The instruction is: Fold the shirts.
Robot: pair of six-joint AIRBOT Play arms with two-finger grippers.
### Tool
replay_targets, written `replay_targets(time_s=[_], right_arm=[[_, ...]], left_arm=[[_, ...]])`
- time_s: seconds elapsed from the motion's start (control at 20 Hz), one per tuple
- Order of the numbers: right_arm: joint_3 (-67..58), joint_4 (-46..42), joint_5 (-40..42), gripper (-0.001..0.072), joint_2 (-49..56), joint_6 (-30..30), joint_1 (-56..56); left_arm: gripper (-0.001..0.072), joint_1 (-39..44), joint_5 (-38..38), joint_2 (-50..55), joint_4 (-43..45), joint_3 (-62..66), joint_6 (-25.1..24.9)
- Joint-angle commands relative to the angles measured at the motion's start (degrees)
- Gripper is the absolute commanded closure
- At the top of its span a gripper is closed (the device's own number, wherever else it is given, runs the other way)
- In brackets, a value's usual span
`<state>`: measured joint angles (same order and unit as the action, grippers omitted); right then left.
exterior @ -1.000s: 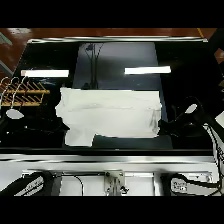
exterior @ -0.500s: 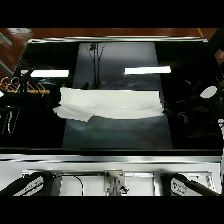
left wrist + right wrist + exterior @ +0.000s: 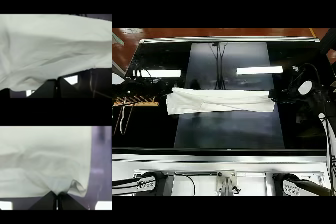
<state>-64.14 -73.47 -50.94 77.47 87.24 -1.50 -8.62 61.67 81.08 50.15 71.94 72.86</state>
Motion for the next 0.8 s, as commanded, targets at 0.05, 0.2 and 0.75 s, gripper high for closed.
replay_targets(time_s=[0.05, 0.2, 0.75], right_arm=[[-0.2, 0.4, 5.3, 0.0639, 4.9, 5.6, 0.7], [-0.2, 3.5, 7.7, 0.0639, 7.7, 5.9, 0.7], [-0.2, -5.3, 4.2, 0.0069, 6.3, 10.5, -0.6]], left_arm=[[0.0675, -0.3, -1.7, 8.7, -0.6, 1.4, 8.0], [0.0675, -0.2, -2.8, 11.1, -2.4, 1.4, 8.0], [0.0192, -1.7, -3.5, 8.7, -9.3, 5.7, 7.8]])
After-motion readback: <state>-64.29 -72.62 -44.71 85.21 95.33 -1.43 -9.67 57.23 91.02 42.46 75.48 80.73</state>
